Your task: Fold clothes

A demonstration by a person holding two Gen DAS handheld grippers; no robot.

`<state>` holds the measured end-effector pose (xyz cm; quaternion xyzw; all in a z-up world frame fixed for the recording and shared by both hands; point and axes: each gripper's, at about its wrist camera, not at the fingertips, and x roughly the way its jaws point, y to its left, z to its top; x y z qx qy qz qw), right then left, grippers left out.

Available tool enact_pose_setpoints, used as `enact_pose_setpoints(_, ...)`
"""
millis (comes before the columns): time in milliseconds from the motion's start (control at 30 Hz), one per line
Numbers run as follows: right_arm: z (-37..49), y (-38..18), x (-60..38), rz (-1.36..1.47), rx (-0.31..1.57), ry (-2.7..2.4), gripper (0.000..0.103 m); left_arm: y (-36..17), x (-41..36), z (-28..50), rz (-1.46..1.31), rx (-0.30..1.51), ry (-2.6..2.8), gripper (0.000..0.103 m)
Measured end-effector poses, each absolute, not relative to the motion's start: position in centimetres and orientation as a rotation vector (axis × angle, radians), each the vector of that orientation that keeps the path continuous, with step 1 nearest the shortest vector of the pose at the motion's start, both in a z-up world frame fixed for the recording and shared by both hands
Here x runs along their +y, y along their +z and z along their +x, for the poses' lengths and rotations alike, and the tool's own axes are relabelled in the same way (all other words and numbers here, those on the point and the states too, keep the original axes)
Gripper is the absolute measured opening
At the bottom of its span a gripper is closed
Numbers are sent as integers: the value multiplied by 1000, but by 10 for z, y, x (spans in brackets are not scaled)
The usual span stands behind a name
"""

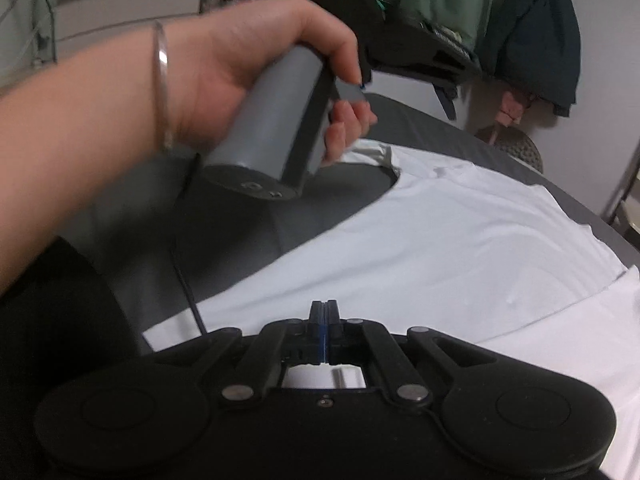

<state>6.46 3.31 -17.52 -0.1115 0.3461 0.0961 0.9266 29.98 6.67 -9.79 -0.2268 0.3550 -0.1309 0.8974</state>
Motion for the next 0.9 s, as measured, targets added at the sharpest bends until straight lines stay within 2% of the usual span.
enact_pose_setpoints(33,64,-177,33,-244,721,181,14,-98,68,300,-472,736,-266,100)
enact_pose_setpoints(67,64,-178,33,-263,729,165,30,-99,69,300,-475,738,-261,100)
enact_pose_setpoints(100,61,-180,32,-291,727,149,38,-100,70,301,-477,746,-255,100)
enact_pose_setpoints(333,64,-193,28,-311,783,113,36,-104,66,303,-471,761,-257,100)
enact_pose_setpoints(400,67,-199,27,-301,794,108,18,-105,63,303,-457,765,-262,100)
enact_pose_setpoints(500,67,-203,24,-273,808,107,9,-105,65,303,-449,768,-251,100)
enact_pose_setpoints(567,65,-202,21,-255,808,105,9,-104,69,303,-449,764,-235,100)
enact_pose_setpoints(633,62,-199,21,-245,800,119,17,-103,73,303,-450,760,-220,100)
enact_pose_setpoints(667,60,-197,21,-249,794,126,34,-103,75,303,-450,758,-212,100)
enact_pose_setpoints(700,57,-196,22,-250,786,134,42,-102,76,303,-451,756,-204,100)
enact_pose_setpoints(833,51,-184,19,-224,730,170,47,-100,84,303,-452,748,-172,100)
enact_pose_setpoints(900,49,-177,13,-201,704,180,56,-99,90,303,-458,741,-146,100)
